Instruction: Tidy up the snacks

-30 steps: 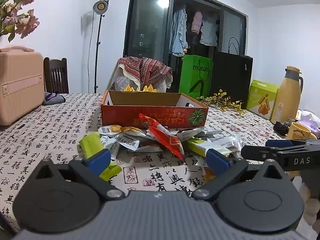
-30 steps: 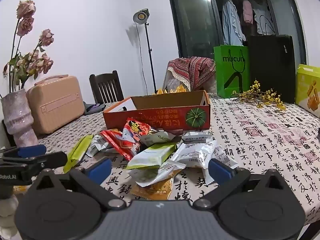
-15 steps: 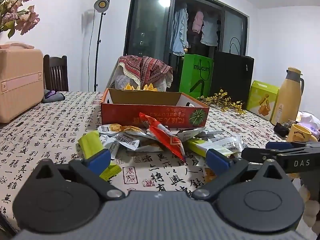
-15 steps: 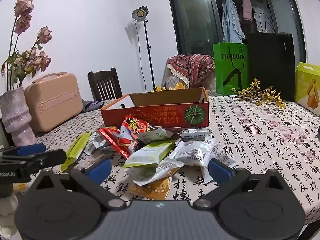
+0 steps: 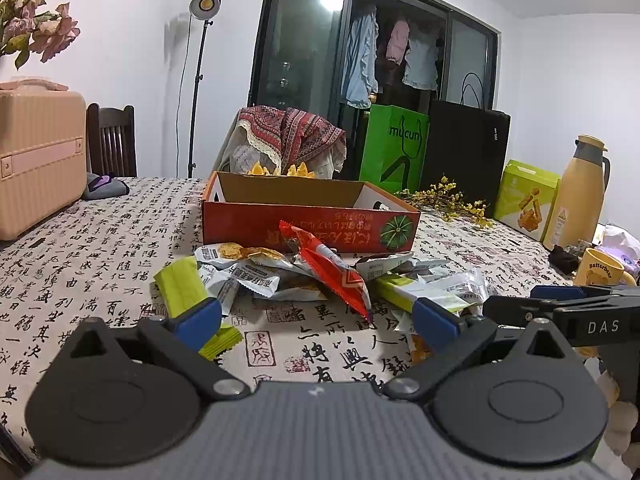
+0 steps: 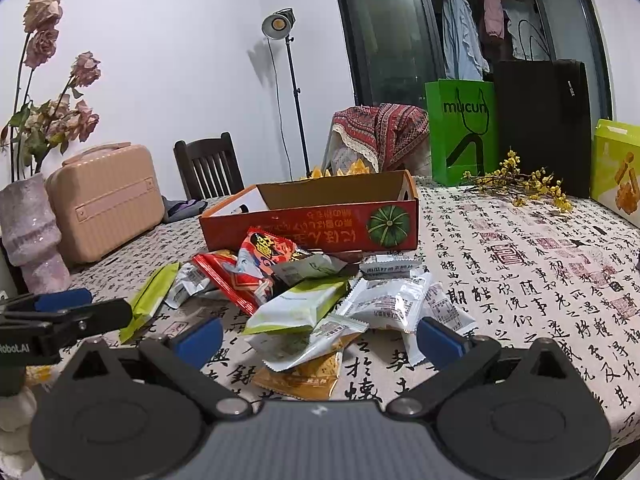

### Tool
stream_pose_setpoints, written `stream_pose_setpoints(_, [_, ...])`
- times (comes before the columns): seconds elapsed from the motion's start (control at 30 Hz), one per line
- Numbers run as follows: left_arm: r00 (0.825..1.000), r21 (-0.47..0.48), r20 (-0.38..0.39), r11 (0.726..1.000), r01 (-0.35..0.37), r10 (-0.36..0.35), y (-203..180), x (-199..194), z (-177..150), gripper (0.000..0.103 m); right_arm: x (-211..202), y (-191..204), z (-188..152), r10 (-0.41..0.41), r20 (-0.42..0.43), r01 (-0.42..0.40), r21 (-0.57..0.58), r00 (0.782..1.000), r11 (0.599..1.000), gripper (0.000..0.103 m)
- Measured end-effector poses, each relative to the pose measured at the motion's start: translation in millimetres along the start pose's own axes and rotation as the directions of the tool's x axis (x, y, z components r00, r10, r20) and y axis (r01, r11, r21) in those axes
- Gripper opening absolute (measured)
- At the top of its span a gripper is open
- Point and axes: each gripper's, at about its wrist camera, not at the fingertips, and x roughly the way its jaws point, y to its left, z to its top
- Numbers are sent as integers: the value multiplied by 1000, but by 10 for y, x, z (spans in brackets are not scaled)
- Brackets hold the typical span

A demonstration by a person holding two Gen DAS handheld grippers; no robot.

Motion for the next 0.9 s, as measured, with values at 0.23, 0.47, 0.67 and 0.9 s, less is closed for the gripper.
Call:
stream_pose_setpoints(0.23, [1000, -3, -4, 1000, -1, 1, 8, 8, -11, 103, 10, -7, -7, 2, -3, -2, 3, 1000, 1000, 103])
stream_pose_setpoints(0.47, [1000, -11, -4, 1000, -6, 6, 24, 11, -17, 103, 19, -2, -16, 2, -5, -2, 4, 1000, 1000, 103])
stream_pose_setpoints(0.67, [1000, -13, -5, 1000, -7, 7, 28, 17, -19, 103, 17, -2, -12, 4, -7, -4, 9, 1000, 1000, 103])
stream_pose_setpoints(0.9, [1000, -12, -6, 1000, -7, 7, 35, 21, -23, 103, 16, -4, -13, 4, -6, -4, 9, 1000, 1000, 103])
